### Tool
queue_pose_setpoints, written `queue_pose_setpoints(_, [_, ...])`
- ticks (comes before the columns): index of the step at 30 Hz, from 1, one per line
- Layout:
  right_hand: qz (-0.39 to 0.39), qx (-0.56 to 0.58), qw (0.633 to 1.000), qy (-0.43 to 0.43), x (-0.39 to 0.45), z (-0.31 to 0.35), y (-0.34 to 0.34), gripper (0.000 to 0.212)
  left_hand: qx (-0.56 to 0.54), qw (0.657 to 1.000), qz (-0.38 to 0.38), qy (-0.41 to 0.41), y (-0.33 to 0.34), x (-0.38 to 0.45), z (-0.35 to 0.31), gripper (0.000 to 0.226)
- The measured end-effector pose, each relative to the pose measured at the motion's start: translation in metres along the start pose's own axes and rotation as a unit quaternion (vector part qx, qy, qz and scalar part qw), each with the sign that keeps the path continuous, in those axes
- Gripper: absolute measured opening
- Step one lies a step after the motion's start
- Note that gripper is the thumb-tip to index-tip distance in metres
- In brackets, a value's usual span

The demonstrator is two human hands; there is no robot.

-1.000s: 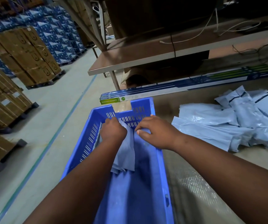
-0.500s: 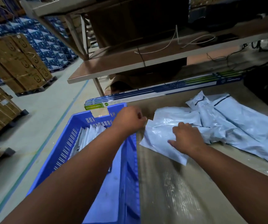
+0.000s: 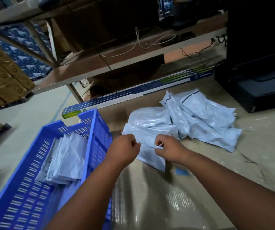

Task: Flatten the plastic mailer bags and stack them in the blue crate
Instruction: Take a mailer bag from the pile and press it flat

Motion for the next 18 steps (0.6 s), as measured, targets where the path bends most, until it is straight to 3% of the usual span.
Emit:
queue_pose_setpoints(3, [0.0,0.114,0.993,0.022,-0.028,-0.023,-0.016,0.017,0.0,0.999,0.003,0.054,0.022,-0.019,-0.018,0.023])
queue_pose_setpoints(6, [0.018,0.16,0.983,0.091,-0.058,-0.057,-0.029,0.023,0.023,0.992,0.005,0.124,0.052,-0.04,-0.034,0.033])
queue_pose_setpoints(10, [0.115,0.079,0.982,0.127,-0.096,-0.088,-0.042,0.036,0.047,0.975,-0.017,0.216,0.092,-0.08,-0.061,0.042])
queue_pose_setpoints(13, [0.184,-0.001,0.974,0.136,-0.118,-0.104,-0.052,0.03,0.02,0.957,-0.037,0.287,0.118,-0.116,-0.079,0.053])
queue_pose_setpoints(18, [0.115,-0.074,0.981,0.14,-0.13,-0.128,-0.078,0.031,0.007,0.953,-0.036,0.301,0.152,-0.158,-0.114,0.062])
Point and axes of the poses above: each hand's wrist, its own x-axis towards the middle knuckle, its own y-axis out of the palm, z = x × y, the point moved 8 cm from there along x, towards the middle knuckle
